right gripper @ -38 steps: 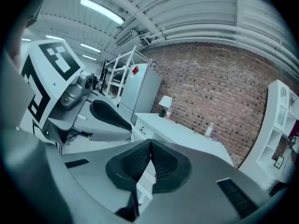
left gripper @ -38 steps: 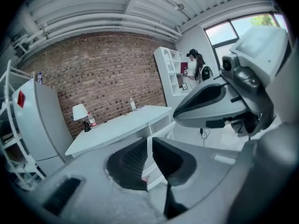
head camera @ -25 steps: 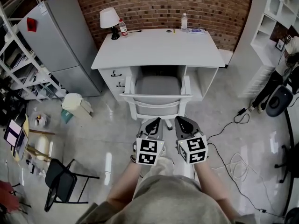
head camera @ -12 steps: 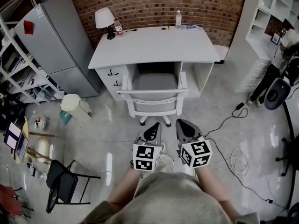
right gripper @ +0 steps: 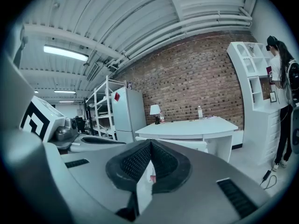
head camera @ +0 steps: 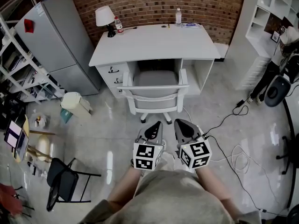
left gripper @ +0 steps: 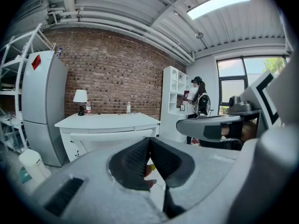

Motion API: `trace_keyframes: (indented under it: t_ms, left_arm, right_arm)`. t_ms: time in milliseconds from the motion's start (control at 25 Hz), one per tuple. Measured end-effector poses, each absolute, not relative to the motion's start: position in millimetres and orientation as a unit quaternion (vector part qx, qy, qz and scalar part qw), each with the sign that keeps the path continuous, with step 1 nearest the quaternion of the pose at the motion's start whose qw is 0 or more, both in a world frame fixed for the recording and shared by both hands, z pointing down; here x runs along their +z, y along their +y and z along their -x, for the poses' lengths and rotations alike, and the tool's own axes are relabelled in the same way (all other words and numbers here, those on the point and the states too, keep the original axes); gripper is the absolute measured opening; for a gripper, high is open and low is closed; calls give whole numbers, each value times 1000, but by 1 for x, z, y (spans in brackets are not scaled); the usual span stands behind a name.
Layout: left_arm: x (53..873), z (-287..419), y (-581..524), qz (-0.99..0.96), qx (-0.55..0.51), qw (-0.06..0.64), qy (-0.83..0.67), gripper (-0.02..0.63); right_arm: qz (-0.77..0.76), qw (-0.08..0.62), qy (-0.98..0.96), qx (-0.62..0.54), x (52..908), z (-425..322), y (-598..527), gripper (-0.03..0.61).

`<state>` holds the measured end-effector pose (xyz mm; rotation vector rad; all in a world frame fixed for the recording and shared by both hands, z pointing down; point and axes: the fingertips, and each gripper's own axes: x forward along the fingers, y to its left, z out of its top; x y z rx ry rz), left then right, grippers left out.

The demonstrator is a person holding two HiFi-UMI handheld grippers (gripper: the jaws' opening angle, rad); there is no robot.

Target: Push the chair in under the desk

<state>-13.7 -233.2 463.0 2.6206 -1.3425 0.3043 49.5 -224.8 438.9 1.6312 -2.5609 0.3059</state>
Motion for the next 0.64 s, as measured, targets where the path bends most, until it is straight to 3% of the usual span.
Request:
trace_keyframes:
  t_ms: [640]
  left_arm:
    - [458,22,-238,-881,99,94,-453,11]
  right_arm:
    - [-524,46,-845,96,436,-37,-229,6]
